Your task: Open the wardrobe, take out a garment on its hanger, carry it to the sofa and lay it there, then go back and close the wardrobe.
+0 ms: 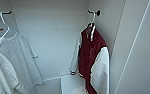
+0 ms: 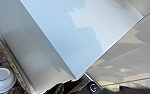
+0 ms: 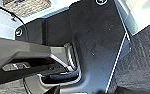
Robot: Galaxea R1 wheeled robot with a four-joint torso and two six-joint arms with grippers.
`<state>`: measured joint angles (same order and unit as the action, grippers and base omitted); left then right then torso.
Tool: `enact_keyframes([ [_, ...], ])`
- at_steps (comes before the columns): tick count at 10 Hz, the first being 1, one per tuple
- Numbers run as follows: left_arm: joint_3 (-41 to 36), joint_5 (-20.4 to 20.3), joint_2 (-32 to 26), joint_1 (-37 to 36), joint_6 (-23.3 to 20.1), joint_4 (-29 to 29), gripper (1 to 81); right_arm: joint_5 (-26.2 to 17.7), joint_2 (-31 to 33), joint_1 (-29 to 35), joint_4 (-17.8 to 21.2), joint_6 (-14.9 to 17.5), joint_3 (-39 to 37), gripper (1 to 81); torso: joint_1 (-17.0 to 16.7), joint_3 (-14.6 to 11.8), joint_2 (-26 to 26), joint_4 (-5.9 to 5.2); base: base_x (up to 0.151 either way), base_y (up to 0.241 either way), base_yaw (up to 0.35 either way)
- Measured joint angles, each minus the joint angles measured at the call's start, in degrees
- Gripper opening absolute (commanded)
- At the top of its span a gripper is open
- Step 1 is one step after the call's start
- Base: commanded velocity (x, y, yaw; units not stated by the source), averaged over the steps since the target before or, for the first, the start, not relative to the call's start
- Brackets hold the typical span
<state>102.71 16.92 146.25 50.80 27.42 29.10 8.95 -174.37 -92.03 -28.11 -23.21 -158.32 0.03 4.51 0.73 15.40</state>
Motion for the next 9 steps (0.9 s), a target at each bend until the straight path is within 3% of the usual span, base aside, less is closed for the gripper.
enact_keyframes([
  [5,-9.3,7.3,-2.6,-10.8,5.6,0.1,81.1,0.0,0.0,0.3,0.0,0.0,0.0,81.1,0.0,0.0,0.0,0.00,0.000,0.000,0.000],
  [9,-11.7,13.7,0.8,-22.6,12.1,0.2,81.1,0.0,0.1,0.4,0.0,-0.2,0.0,81.1,0.1,0.0,-0.1,0.00,0.000,0.000,0.000],
])
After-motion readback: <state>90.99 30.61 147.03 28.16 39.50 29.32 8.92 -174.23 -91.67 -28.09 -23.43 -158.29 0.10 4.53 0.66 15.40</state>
